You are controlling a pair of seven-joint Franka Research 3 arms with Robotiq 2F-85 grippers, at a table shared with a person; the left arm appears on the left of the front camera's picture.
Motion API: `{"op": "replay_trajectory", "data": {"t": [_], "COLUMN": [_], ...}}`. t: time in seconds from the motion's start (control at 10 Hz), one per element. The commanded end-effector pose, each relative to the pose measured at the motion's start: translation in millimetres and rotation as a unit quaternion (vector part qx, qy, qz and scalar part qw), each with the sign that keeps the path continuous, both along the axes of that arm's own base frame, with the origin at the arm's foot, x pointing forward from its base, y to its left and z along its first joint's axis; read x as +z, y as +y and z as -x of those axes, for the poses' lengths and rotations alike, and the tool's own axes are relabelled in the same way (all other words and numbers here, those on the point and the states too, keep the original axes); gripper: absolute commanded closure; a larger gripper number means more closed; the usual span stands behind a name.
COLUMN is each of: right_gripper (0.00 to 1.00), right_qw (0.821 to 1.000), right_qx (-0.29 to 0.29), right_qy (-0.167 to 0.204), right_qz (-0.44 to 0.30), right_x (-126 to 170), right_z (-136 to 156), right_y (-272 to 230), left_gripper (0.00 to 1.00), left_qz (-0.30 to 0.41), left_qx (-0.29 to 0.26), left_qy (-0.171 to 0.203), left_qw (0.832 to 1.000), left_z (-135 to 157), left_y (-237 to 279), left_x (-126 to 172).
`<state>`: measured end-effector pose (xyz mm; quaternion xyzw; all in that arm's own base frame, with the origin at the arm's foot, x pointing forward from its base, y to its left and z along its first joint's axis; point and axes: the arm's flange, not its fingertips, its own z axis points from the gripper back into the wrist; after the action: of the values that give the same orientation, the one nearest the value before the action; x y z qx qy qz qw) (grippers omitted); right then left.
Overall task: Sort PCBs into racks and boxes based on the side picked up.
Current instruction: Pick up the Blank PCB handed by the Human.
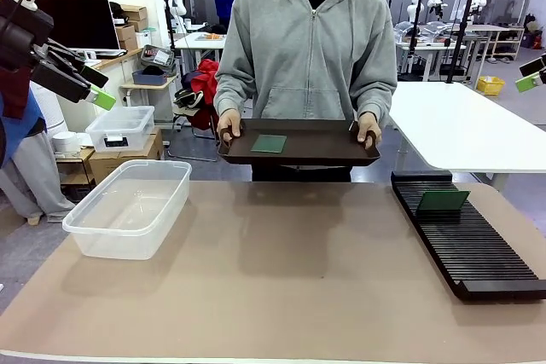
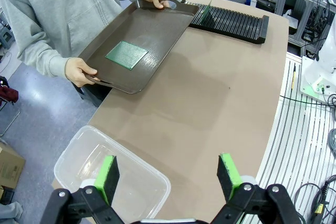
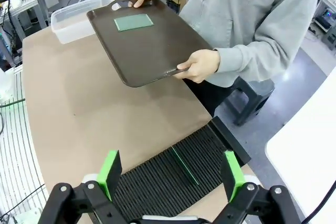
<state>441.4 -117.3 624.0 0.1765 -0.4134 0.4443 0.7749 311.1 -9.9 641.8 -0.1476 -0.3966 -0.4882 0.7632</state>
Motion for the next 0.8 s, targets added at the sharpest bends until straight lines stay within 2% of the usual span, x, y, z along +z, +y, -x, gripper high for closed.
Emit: {"op": "replay_trajectory", "data": {"t": [0.0, 0.1, 0.2, 0.3, 0.7], "right_gripper": [0.00, 0.00, 0.00, 0.00, 0.00], "right_qw": [1.000, 1.000, 1.000, 1.000, 1.000], "right_qx": [-0.006, -0.004, 0.024, 0.001, 0.001], "right_qy": [-0.010, -0.006, -0.006, -0.001, -0.001], "right_qz": [-0.010, -0.006, -0.006, -0.002, -0.002], "right_x": [-5.5, -6.9, -8.6, 0.2, 0.2], "right_z": [2.2, 0.6, -5.5, 0.0, 0.0], "right_y": [6.4, 6.5, 5.4, 0.5, 0.5], "left_gripper": [0.00, 0.00, 0.00, 0.00, 0.00], "left_qz": [0.001, 0.001, 0.001, 0.001, 0.001], "left_qx": [0.000, 0.000, 0.000, 0.000, 0.000], "left_qy": [0.000, 0.000, 0.000, 0.000, 0.000], "left_qw": [1.000, 1.000, 1.000, 1.000, 1.000], "left_z": [-0.9, -0.9, -0.9, -0.9, -0.9], "left_y": [-0.4, -0.4, -0.4, -0.4, -0.4], "left_x": [-0.6, -0.6, -0.6, -0.6, -0.6]}}
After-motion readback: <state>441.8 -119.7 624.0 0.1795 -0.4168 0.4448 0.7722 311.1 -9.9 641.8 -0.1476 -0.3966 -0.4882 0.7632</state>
